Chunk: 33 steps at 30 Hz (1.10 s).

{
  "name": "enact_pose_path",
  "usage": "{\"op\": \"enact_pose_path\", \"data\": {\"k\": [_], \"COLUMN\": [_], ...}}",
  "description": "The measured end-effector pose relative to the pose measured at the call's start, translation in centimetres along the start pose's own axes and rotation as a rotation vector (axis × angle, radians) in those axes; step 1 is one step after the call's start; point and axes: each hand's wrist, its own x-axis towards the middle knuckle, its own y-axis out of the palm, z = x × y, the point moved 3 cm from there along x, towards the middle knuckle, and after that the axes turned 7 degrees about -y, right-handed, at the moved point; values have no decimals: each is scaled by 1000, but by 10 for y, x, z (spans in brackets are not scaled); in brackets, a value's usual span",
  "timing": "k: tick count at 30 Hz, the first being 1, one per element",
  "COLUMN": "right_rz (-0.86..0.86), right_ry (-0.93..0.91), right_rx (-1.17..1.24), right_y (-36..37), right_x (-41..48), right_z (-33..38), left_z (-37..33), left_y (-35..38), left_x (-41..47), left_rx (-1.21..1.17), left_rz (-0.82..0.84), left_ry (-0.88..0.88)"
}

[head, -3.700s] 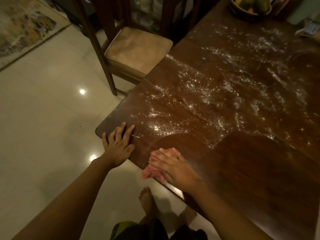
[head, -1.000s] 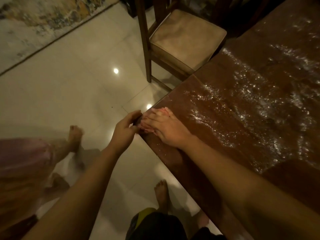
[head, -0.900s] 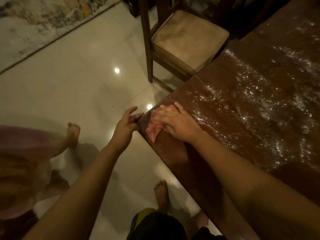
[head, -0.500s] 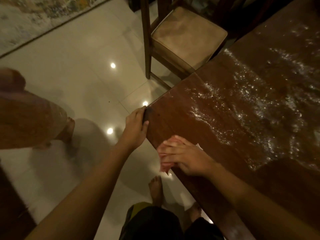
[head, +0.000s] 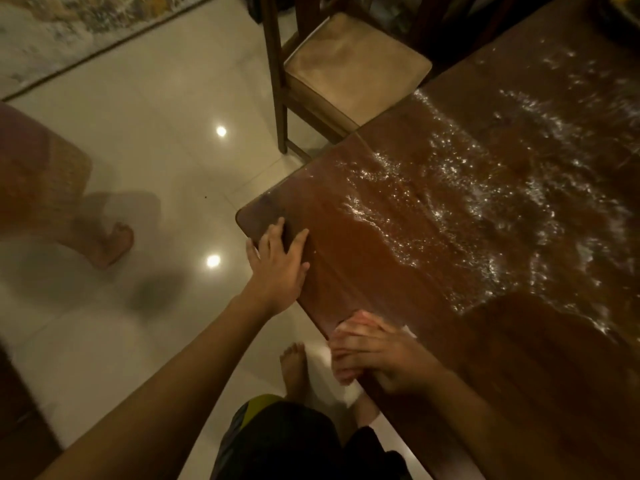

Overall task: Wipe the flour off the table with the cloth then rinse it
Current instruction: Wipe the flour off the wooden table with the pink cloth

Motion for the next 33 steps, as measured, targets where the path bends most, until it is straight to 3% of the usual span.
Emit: {"op": "enact_pose_path", "data": {"k": [4, 6, 8, 11, 13, 14, 17, 19, 21, 24, 26, 29, 33], "right_rz": [-226, -279, -181, 99, 129, 64, -289, -386, -283, 55, 99, -35, -212], "right_ry": [467, 611, 520, 192, 119, 156, 603, 877, 762, 341, 216, 381, 660], "right_rx": [-10, -18, 30, -28, -91, -108, -99, -120, -84, -86, -179, -178, -144], "right_y": [-18, -17, -7, 9, 3, -4, -30, -33, -20, -1, -3, -14, -8], "right_x": [-22, -2, 13, -11, -48, -67, -114, -116, -105, -121, -143, -141, -65], "right_z": [-13, -2, 14, 22, 15, 9, -10, -8, 7, 31, 24, 5, 9], "left_z": [-26, -36, -43, -47, -49, -51, -64, -78, -92, -105, -105, -87, -60], "left_y": [19, 27, 31, 32, 31, 31, 38, 47, 56, 62, 58, 34, 26], "left_x": [-18, -24, -28, -33, -36, -37, -45, -52, -56, -58, -54, -41, -36], "left_rx": [3, 13, 25, 29, 38, 47, 71, 68, 41, 30, 54, 57, 162], "left_rz": [67, 68, 68, 91, 116, 128, 170, 203, 234, 282, 313, 316, 308], "left_ry": [20, -2, -28, -35, -40, -44, -47, -46, -47, -73, -83, -26, 94]}}
